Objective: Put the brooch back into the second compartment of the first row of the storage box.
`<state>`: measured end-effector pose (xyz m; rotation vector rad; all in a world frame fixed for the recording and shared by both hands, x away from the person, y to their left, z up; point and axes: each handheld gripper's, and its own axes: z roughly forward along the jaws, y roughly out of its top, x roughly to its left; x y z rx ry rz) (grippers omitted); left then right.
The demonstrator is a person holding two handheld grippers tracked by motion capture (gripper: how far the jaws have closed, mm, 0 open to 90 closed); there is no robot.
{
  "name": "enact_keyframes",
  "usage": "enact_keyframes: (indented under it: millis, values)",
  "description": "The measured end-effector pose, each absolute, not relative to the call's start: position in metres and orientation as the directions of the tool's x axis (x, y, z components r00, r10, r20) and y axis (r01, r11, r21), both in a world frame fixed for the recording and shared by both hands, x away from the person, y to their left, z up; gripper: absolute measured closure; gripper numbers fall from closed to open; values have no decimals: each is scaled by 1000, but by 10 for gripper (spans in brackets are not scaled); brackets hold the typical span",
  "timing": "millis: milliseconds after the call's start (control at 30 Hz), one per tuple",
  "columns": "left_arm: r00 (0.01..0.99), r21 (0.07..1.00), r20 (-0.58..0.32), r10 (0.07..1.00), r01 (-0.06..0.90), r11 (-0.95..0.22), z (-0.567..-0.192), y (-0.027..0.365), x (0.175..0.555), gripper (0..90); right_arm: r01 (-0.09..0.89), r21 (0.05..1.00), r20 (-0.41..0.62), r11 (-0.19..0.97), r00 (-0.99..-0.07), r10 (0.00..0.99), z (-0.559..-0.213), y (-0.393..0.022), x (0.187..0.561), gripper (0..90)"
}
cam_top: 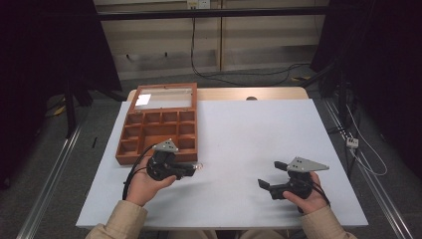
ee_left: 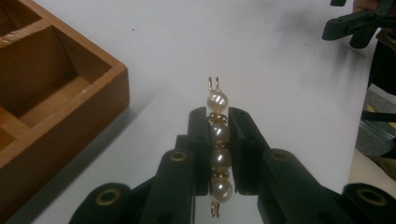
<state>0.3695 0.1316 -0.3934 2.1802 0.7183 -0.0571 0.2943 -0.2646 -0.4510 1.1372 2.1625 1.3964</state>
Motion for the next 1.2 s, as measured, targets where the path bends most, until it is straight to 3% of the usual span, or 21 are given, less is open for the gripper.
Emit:
enact_keyframes:
  millis: [1200]
  values:
    - [784,709,-275,557,556,-433,-360,157,403,800,443,873,143,205,-634,760,-451,-264,294,78]
